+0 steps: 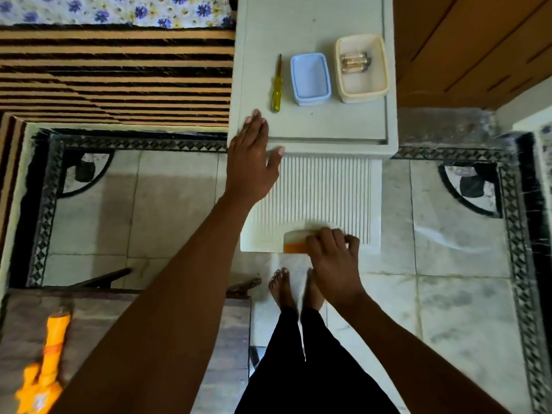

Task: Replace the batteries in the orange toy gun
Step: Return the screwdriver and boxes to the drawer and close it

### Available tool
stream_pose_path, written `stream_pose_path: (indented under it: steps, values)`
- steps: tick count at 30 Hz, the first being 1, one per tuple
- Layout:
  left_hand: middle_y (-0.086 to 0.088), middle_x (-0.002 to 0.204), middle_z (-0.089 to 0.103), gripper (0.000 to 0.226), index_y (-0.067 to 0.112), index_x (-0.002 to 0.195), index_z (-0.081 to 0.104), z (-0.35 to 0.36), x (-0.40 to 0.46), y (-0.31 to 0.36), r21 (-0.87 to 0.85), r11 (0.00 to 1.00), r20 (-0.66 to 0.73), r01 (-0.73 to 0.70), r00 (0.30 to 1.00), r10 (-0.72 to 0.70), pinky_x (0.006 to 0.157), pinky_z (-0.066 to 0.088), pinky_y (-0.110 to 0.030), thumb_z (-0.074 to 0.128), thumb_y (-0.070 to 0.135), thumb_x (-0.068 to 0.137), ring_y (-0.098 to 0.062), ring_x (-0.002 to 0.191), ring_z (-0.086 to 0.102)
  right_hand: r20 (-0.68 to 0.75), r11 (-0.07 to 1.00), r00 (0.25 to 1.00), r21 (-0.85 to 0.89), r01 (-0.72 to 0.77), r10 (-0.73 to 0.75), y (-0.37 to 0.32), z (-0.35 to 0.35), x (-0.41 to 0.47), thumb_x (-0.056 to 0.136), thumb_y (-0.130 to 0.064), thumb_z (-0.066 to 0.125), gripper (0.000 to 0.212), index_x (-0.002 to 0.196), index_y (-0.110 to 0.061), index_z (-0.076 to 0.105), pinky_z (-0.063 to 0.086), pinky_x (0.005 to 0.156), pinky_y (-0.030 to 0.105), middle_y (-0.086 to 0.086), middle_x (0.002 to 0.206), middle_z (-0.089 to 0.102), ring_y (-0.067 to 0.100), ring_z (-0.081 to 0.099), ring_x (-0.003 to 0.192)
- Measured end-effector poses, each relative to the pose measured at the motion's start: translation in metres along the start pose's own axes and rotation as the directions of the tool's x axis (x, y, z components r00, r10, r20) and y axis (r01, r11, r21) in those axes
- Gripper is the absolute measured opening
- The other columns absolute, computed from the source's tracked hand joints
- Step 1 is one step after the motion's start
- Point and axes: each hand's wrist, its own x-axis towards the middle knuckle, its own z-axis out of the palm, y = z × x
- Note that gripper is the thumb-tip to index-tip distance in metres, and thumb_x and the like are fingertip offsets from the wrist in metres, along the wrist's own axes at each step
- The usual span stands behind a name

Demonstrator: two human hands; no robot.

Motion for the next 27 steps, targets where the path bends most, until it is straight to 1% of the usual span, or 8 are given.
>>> stream_pose_path:
  steps: [5, 9, 12, 16, 20, 22, 24, 27]
  values:
    - [-0.017, 0.166, 0.03, 0.068, -0.001, 0.154, 0.039, -0.001, -0.001, -0.001, 0.013, 1.0, 0.014, 0.004, 1.0, -0.004, 0.125, 0.026, -0.045, 0.046, 0.045, 0.104, -0.03, 0.155, 0.026, -0.216, 0.999, 0.976, 0.03, -0.026, 0.031, 0.006, -0.02, 0.031, 0.077, 0.0, 0.053, 0.035, 0.103, -0.012, 0.073, 0.038, 0.088, 0.046, 0.01, 0.105, 0.068, 0.034, 0.062, 0.098]
    - [-0.016, 0.165, 0.031, 0.068, 0.0, 0.153, 0.041, -0.002, 0.001, 0.001, 0.012, 1.0, 0.008, 0.018, 1.0, -0.018, 0.124, 0.028, -0.046, 0.046, 0.045, 0.104, -0.031, 0.154, 0.027, -0.254, 0.995, 0.962, 0.036, -0.091, 0.097, 0.024, -0.02, 0.085, 0.074, 0.002, 0.073, 0.029, 0.1, -0.013, 0.071, 0.037, 0.089, 0.047, 0.01, 0.11, 0.066, 0.035, 0.06, 0.1]
    - [-0.016, 0.165, 0.032, 0.067, 0.0, 0.153, 0.041, -0.001, 0.0, 0.002, 0.022, 1.0, -0.01, 0.015, 1.0, -0.015, 0.124, 0.028, -0.045, 0.047, 0.045, 0.103, -0.03, 0.154, 0.028, -0.265, 0.991, 0.955, 0.031, -0.132, 0.135, 0.031, -0.021, 0.122, 0.074, -0.004, 0.075, 0.024, 0.095, -0.013, 0.067, 0.04, 0.085, 0.046, 0.012, 0.105, 0.063, 0.036, 0.058, 0.096]
    - [-0.014, 0.165, 0.033, 0.067, 0.001, 0.153, 0.042, -0.001, 0.0, 0.001, 0.044, 0.999, -0.028, 0.013, 1.0, -0.012, 0.124, 0.026, -0.041, 0.047, 0.046, 0.103, -0.029, 0.154, 0.029, -0.208, 0.983, 0.961, 0.01, -0.184, 0.182, 0.031, -0.024, 0.148, 0.065, 0.0, 0.074, 0.033, 0.092, -0.013, 0.061, 0.041, 0.082, 0.047, 0.012, 0.101, 0.057, 0.036, 0.055, 0.092]
    - [-0.014, 0.161, 0.04, 0.064, 0.0, 0.149, 0.049, -0.003, 0.001, 0.003, -0.002, 1.0, -0.046, 0.018, 0.999, -0.018, 0.122, 0.03, -0.04, 0.054, 0.042, 0.101, -0.029, 0.15, 0.037, -0.211, 0.979, 0.959, 0.125, -0.163, 0.187, 0.034, -0.022, 0.139, 0.078, -0.01, 0.078, 0.021, 0.094, -0.01, 0.064, 0.043, 0.084, 0.05, 0.016, 0.101, 0.058, 0.039, 0.058, 0.094]
    - [-0.015, 0.151, 0.052, 0.056, 0.0, 0.141, 0.057, -0.009, 0.004, 0.011, -0.044, 0.998, -0.097, 0.053, 0.994, -0.057, 0.117, 0.038, -0.039, 0.058, 0.036, 0.098, -0.03, 0.141, 0.047, -0.223, 0.955, 0.95, 0.247, -0.163, 0.22, 0.04, -0.026, 0.134, 0.084, -0.022, 0.078, 0.022, 0.096, -0.009, 0.066, 0.043, 0.082, 0.049, 0.016, 0.104, 0.059, 0.039, 0.057, 0.096]
    - [-0.014, 0.13, 0.063, 0.045, 0.004, 0.133, 0.062, -0.016, 0.009, 0.024, -0.021, 0.998, -0.173, 0.059, 0.983, -0.061, 0.103, 0.049, -0.043, 0.056, 0.032, 0.099, -0.031, 0.123, 0.057, -0.233, 0.919, 0.933, 0.349, -0.185, 0.276, 0.048, -0.034, 0.135, 0.088, -0.025, 0.074, 0.023, 0.103, -0.009, 0.067, 0.042, 0.083, 0.046, 0.017, 0.11, 0.059, 0.038, 0.056, 0.101]
    - [-0.009, 0.109, 0.067, 0.037, 0.01, 0.126, 0.066, -0.023, 0.029, 0.05, 0.062, 0.997, -0.199, 0.035, 0.98, -0.022, 0.084, 0.049, -0.043, 0.05, 0.033, 0.101, -0.03, 0.104, 0.058, -0.284, 0.844, 0.873, 0.486, -0.227, 0.397, 0.068, -0.048, 0.156, 0.095, -0.027, 0.068, 0.027, 0.11, -0.004, 0.067, 0.048, 0.085, 0.046, 0.021, 0.114, 0.057, 0.04, 0.057, 0.105]
